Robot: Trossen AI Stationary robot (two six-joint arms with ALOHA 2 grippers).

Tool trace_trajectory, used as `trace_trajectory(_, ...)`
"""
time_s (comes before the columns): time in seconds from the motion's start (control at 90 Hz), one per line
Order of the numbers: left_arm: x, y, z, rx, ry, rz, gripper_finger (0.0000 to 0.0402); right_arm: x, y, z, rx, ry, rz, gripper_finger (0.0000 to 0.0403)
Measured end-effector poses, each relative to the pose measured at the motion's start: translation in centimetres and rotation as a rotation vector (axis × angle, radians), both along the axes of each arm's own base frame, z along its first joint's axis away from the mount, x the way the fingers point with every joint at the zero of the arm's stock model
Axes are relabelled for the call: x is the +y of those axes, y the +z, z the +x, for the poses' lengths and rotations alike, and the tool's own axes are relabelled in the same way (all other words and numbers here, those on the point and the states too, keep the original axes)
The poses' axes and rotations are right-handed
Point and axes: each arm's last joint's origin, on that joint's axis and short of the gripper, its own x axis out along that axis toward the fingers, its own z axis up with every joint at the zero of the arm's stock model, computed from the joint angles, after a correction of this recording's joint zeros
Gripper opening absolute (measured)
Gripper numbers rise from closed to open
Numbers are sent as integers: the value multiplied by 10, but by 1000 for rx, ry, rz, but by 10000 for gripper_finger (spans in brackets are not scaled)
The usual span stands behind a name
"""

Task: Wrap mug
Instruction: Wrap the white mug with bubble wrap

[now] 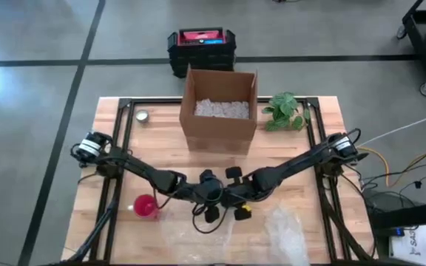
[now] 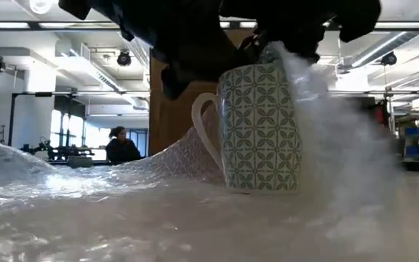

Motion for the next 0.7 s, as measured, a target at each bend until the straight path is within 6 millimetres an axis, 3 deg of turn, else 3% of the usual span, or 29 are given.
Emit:
trace_trajectory(0.178, -1, 0, 0, -5, -15, 15, 20, -1, 27, 4, -116, -21, -39, 0)
trace_trajectory(0.289, -2, 0, -3, 6, -23, 12, 20, -4, 21, 0, -75, -28, -99, 0)
trace_trajectory(0.422, -5, 10, -8, -10, -49, 10, 20, -4, 28, 1, -111, -27, -89, 0)
trace_trajectory(0.7, -8, 42, -19, -71, -58, -26, 20, -5, 26, 1, -108, -61, -79, 0)
